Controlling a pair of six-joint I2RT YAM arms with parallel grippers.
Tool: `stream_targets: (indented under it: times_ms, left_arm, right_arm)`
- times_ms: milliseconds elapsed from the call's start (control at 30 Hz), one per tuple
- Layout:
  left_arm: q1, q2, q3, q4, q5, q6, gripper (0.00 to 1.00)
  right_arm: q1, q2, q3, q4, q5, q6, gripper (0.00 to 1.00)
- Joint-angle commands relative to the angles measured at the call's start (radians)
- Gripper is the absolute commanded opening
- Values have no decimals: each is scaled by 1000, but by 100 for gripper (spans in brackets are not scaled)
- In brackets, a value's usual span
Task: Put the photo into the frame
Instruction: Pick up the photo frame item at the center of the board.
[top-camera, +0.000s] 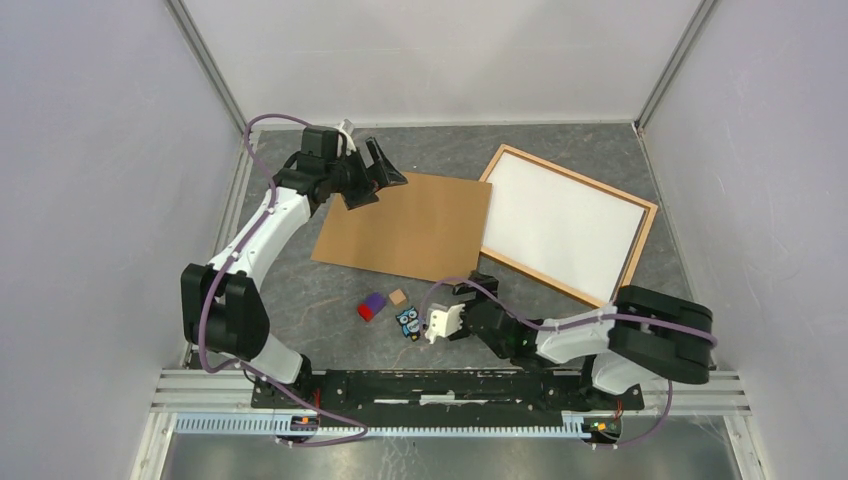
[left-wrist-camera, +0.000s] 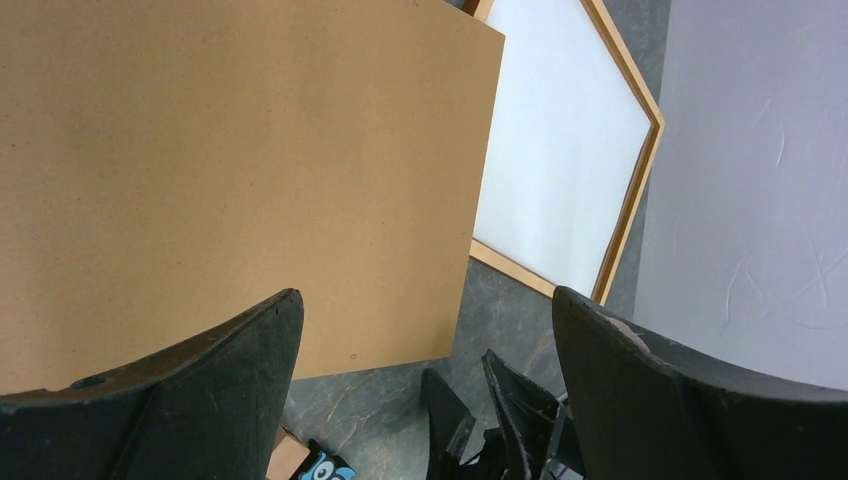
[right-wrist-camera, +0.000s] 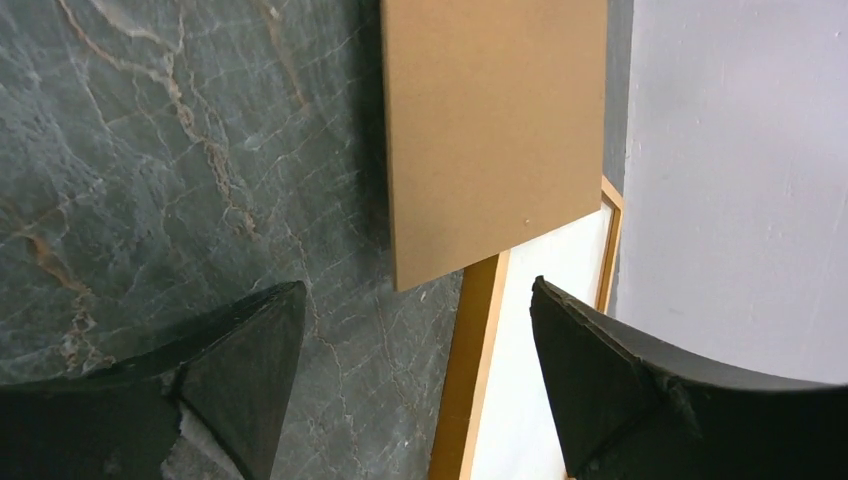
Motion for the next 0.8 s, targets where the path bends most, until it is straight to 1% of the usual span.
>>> stream_targets:
  times_ms: [0,167,333,433,567,633,767]
  left_arm:
    - [-3,1,9,29,-12,64,100]
    - [-2,10,14,16,-45,91,100]
    - [1,8,21,-2,-97,128,100]
    - [1,-8,22,-17,-164,162,100]
    - [1,-36,12,-8,-201,181,100]
    - [1,-62,2,9,-213,189,100]
    - [-10,-136,-14,14,-258,220,100]
  right_arm:
    - [8,126,50,158,104,-106,86]
    - [15,281,111,256,175,-255,83]
    - [13,390,181,288,220,-320,79]
    - [13,429,212,288,237,-314,71]
    - [13,454,251,285,268,-301,53]
    - [10,456,269,293,297,-303,45]
    - [-5,433,294,285,320,-299,35]
